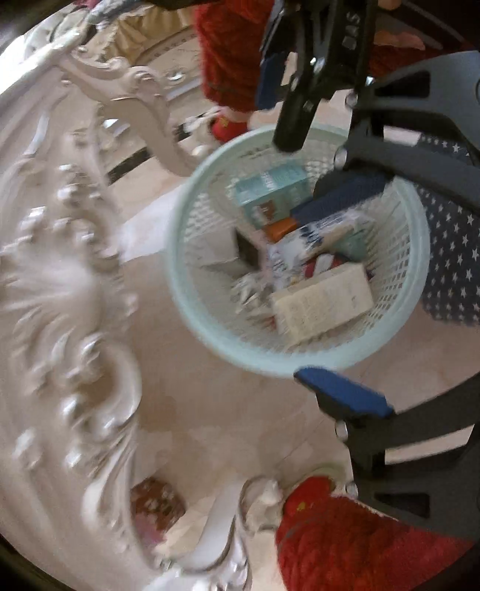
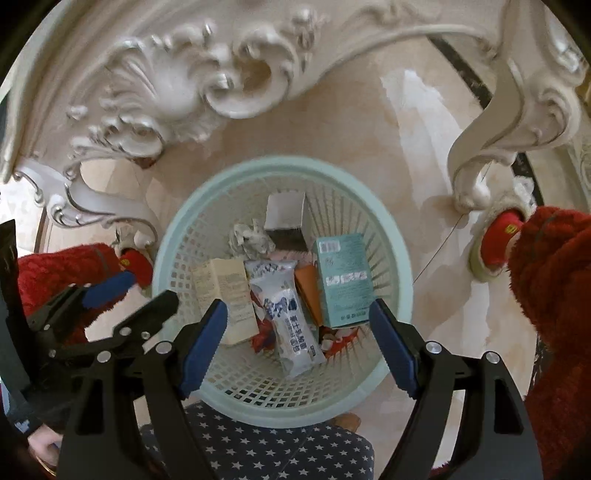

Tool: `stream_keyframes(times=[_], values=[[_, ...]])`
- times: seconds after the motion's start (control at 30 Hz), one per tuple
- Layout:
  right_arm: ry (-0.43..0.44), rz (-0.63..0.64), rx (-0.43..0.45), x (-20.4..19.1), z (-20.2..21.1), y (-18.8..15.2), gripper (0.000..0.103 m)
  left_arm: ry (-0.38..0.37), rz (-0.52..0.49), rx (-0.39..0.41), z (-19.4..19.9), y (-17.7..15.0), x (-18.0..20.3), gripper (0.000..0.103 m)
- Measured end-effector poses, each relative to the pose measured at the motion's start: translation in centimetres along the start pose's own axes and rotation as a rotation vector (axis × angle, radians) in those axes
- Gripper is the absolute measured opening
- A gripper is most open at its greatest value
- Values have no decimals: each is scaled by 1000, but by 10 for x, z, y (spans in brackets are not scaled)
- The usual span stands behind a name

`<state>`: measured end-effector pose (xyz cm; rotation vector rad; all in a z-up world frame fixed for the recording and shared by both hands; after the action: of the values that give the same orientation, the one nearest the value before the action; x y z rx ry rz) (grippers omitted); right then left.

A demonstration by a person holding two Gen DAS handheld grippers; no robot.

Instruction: Collect trash

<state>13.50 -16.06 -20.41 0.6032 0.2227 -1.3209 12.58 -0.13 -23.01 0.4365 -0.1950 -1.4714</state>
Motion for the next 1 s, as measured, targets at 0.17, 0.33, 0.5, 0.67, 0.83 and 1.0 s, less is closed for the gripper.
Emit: stream_keyframes(times=[0.17, 0.33, 0.5, 0.67, 0.83, 1.0], values=[[-49, 64, 37, -18, 35, 3, 87, 24, 57, 117, 48, 21, -21, 82], [-64, 97, 105, -38, 73, 9, 89, 48, 57, 214, 100, 37, -25, 82], [-100, 142, 204, -59, 116, 17, 90, 35, 54, 277, 140, 38, -23, 82], [-106, 145, 278, -66, 141, 19, 90, 38, 68, 328, 172, 39, -22, 82], [-94, 137, 303, -67, 152, 18, 90, 37, 69, 362, 189, 40, -22, 82], [-79, 137, 302, -69, 153, 16, 90, 47, 63, 367, 195, 40, -20, 82]])
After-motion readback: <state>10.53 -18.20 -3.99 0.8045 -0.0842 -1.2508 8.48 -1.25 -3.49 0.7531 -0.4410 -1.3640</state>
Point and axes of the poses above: each gripper's, at about its wrist camera, not at the fingertips, and z roughly against the way its jaws point, x to its right, y to its top, the point moved 9 cm from there along -z, roughly the way its jaws point, and after that the axes turned 14 degrees about y, right-handed, at the moved point
